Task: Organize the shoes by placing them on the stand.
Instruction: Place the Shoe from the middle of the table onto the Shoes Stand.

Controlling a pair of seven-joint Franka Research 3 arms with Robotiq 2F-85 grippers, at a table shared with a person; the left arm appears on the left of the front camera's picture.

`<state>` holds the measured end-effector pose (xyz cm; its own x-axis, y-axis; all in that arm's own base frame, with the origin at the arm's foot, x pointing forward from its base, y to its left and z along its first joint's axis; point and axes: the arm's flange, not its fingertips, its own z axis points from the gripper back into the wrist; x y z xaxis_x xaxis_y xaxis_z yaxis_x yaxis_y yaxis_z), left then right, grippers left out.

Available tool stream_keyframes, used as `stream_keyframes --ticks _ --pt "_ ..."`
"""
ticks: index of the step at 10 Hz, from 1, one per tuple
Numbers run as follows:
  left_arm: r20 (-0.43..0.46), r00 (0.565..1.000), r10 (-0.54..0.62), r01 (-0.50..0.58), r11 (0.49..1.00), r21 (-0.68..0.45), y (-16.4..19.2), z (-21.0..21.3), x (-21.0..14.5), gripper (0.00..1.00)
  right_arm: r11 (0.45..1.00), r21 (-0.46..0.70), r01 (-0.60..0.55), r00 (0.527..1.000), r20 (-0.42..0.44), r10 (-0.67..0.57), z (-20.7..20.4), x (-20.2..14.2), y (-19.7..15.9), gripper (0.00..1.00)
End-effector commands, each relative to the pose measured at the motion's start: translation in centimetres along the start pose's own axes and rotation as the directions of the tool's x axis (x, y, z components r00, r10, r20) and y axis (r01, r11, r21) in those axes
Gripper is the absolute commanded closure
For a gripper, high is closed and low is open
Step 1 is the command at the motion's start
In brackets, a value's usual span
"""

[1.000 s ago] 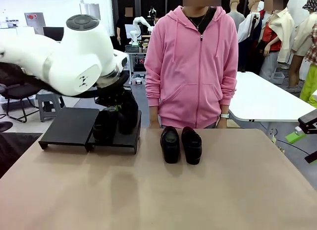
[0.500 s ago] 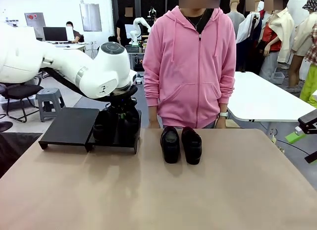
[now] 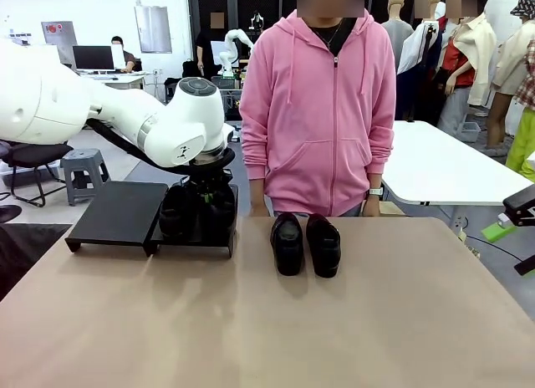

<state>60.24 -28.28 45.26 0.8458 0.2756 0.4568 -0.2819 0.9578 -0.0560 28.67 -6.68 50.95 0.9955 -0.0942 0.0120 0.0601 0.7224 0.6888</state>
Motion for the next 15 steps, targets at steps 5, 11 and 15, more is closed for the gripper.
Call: stream_keyframes --ticks 5,11,15 --pt "-0.007 1.000 -0.013 0.013 0.999 0.053 0.2 1.5 0.5 0.00 1.000 0.019 -0.017 1.000 0.004 0.017 0.2 0.2 0.2 0.00" --pt "-0.236 0.938 -0.255 0.224 0.963 -0.150 3.2 14.4 -7.6 0.00 1.000 0.019 -0.017 1.000 0.004 0.017 0.2 0.2 0.2 0.00" --pt "-0.349 0.736 -0.579 0.389 0.785 -0.482 10.6 18.3 -14.7 0.00 1.000 0.019 -0.017 1.000 0.004 0.017 0.2 0.2 0.2 0.00"
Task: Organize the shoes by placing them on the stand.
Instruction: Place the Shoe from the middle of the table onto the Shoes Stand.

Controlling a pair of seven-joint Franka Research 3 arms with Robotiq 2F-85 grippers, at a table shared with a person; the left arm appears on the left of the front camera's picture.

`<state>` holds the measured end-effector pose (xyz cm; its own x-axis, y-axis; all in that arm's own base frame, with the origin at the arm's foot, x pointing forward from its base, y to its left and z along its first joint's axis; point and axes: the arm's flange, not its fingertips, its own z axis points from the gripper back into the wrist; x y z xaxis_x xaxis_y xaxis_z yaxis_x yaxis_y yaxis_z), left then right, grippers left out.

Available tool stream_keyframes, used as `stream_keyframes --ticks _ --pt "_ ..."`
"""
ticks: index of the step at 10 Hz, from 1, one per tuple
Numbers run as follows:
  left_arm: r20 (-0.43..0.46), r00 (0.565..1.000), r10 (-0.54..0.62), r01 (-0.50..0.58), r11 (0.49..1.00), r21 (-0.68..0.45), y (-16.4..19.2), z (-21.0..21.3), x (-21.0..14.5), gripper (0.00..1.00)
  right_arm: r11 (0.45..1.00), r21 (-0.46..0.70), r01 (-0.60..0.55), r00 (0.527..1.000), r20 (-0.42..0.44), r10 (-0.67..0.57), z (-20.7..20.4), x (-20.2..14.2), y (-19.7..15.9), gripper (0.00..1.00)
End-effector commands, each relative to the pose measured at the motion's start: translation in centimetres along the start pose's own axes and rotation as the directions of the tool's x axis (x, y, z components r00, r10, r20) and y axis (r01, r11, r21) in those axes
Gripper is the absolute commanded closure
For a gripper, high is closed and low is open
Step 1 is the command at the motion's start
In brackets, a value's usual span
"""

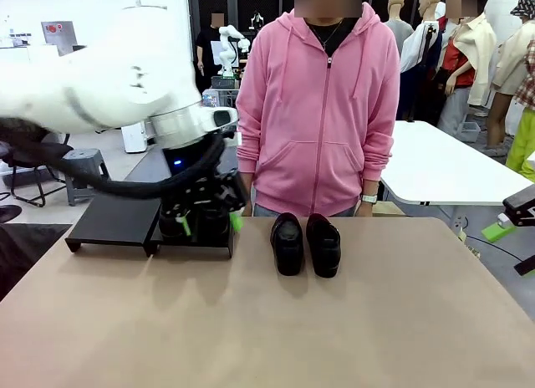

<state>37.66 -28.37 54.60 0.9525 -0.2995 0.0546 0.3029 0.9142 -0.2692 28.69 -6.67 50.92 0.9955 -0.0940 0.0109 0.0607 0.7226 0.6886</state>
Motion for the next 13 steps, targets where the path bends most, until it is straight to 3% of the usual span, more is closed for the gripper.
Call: stream_keyframes --ticks 1,2,3,4,5,6,7,8,13 --pt "0.051 0.997 -0.059 0.066 0.986 -0.151 6.7 0.7 -4.8 0.00 1.000 0.019 -0.018 1.000 0.005 0.018 0.3 0.2 0.2 0.00" --pt "0.162 0.977 0.138 -0.077 0.940 -0.332 11.4 -0.2 -7.2 0.00 1.000 0.019 -0.018 1.000 0.005 0.018 0.3 0.2 0.2 0.00" --pt "0.230 0.885 0.405 -0.242 0.821 -0.517 15.9 -1.5 -9.3 0.00 1.000 0.019 -0.018 1.000 0.005 0.018 0.3 0.2 0.2 0.00" --pt "0.242 0.820 0.518 -0.247 0.703 -0.667 19.5 -2.9 -11.3 0.00 1.000 0.019 -0.018 1.000 0.005 0.018 0.3 0.2 0.2 0.00" --pt "0.220 0.754 0.619 -0.277 0.604 -0.748 22.1 -4.1 -12.2 0.00 1.000 0.019 -0.018 1.000 0.005 0.018 0.3 0.2 0.2 0.00" --pt "0.190 0.785 0.589 -0.231 0.564 -0.793 23.9 -5.0 -12.1 0.00 1.000 0.019 -0.018 1.000 0.005 0.018 0.3 0.2 0.2 0.00" --pt "0.179 0.819 0.546 -0.183 0.543 -0.820 24.5 -5.1 -11.0 0.00 1.000 0.019 -0.018 1.000 0.005 0.018 0.3 0.2 0.2 0.00" --pt "0.134 0.846 0.516 -0.324 0.698 -0.638 24.7 -1.1 -10.0 0.00 1.000 0.019 -0.018 1.000 0.005 0.018 0.3 0.2 0.2 0.00" --pt "0.134 0.846 0.516 -0.324 0.698 -0.638 24.7 -1.1 -10.0 0.00 1.000 0.019 -0.018 1.000 0.005 0.018 0.3 0.2 0.2 0.00"
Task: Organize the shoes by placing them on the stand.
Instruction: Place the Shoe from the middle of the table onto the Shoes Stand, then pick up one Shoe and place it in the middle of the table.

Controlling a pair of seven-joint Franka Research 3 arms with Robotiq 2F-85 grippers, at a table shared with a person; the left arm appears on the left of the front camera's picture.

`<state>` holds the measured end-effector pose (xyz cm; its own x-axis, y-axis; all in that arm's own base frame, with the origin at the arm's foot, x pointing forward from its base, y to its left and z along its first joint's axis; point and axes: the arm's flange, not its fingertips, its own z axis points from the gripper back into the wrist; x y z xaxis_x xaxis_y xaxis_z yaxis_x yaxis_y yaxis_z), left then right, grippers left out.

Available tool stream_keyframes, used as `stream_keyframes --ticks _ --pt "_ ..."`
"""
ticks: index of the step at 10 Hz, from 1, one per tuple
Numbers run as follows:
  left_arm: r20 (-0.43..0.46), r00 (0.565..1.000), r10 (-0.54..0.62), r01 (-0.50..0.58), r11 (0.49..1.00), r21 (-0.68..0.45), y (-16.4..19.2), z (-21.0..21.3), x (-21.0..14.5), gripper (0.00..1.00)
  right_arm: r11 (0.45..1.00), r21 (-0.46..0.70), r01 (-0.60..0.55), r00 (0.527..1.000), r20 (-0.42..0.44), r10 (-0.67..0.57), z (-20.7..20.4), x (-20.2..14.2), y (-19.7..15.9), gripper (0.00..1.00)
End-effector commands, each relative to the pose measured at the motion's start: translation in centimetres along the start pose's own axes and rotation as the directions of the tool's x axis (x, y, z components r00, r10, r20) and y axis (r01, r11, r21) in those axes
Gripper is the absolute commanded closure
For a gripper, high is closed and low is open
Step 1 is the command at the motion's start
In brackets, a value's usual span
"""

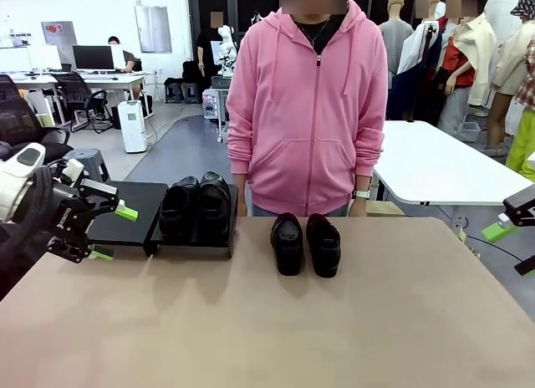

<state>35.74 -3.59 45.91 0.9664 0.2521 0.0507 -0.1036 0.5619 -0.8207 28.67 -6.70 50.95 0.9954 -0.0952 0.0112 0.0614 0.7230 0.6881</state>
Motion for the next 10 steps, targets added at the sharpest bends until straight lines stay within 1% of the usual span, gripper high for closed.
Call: stream_keyframes --ticks 1,10 --pt "-0.006 1.000 0.013 -0.013 1.000 0.003 -0.10 0.66 0.00 0.00 1.000 0.020 -0.018 1.000 0.004 0.018 0.23 0.20 0.17 0.00" --pt "-0.006 1.000 0.013 -0.013 1.000 0.003 -0.10 0.66 0.00 0.00 1.000 0.020 -0.018 1.000 0.004 0.018 0.23 0.20 0.17 0.00"
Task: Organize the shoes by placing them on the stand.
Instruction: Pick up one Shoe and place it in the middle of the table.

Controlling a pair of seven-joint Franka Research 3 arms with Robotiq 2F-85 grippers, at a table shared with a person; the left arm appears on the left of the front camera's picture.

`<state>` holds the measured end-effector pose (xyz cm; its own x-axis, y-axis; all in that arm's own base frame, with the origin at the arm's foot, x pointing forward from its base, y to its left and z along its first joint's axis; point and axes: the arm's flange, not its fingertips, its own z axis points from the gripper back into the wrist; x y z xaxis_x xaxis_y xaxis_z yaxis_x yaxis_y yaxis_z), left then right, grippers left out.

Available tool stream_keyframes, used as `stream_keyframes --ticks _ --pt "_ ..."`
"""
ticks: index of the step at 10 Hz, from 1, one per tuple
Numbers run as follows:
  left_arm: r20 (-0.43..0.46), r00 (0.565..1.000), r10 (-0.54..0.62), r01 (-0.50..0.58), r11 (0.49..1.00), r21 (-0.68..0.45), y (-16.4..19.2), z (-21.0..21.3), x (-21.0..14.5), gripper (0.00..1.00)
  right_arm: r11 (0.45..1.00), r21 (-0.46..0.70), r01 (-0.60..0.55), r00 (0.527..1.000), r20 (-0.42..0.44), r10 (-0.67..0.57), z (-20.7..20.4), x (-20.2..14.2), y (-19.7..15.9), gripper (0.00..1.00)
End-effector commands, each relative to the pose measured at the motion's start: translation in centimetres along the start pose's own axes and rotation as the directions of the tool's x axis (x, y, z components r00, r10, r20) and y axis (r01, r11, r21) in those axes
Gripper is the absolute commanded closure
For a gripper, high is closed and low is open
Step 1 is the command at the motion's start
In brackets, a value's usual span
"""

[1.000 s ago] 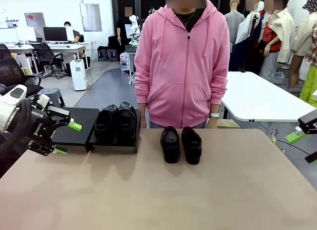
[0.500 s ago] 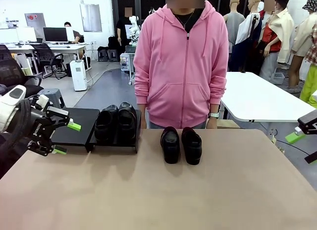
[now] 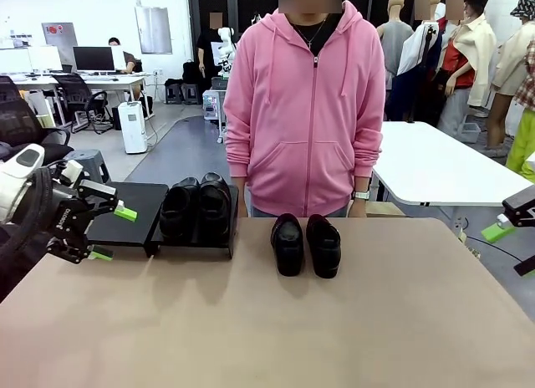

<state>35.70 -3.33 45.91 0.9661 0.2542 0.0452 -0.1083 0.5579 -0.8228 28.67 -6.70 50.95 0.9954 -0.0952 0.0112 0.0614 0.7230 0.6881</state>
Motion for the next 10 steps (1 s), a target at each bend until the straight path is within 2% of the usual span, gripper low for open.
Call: stream_keyframes --ticks 1,3,4,5,6,7,8,9,10 --pt "-0.005 1.000 0.007 -0.007 1.000 0.006 -0.3 0.4 0.0 0.00 1.000 0.020 -0.018 1.000 0.004 0.018 0.2 0.2 0.2 0.00" --pt "-0.005 1.000 0.007 -0.007 1.000 0.006 -0.3 0.4 0.0 0.00 1.000 0.000 0.000 1.000 0.000 0.000 0.0 0.0 0.0 0.00" --pt "-0.005 1.000 0.007 -0.007 1.000 0.006 -0.3 0.4 0.0 0.00 0.997 -0.049 -0.054 0.998 -0.019 0.053 -1.6 0.7 1.9 0.00" --pt "-0.005 1.000 0.007 -0.007 1.000 0.006 -0.3 0.4 0.0 0.00 0.970 -0.173 -0.171 0.985 -0.069 0.161 -4.4 3.7 5.8 0.00" --pt "-0.005 1.000 0.007 -0.007 1.000 0.006 -0.3 0.4 0.0 0.00 0.908 -0.245 -0.340 0.938 -0.161 0.308 -7.7 7.4 10.8 0.00" --pt "-0.005 1.000 0.007 -0.007 1.000 0.006 -0.3 0.4 0.0 0.00 0.871 -0.307 -0.383 0.921 -0.195 0.337 -10.4 9.0 13.9 0.00" --pt "-0.005 1.000 0.007 -0.007 1.000 0.006 -0.3 0.4 0.0 0.00 0.851 -0.274 -0.448 0.887 -0.252 0.386 -12.6 9.4 15.9 0.00" --pt "-0.005 1.000 0.007 -0.007 1.000 0.006 -0.3 0.4 0.0 0.00 0.790 -0.376 -0.484 0.874 -0.240 0.422 -16.7 9.3 18.4 0.00" --pt "-0.005 1.000 0.007 -0.007 1.000 0.006 -0.3 0.4 0.0 0.00 0.712 -0.417 -0.565 0.824 -0.313 0.471 -20.2 8.4 19.8 0.00"
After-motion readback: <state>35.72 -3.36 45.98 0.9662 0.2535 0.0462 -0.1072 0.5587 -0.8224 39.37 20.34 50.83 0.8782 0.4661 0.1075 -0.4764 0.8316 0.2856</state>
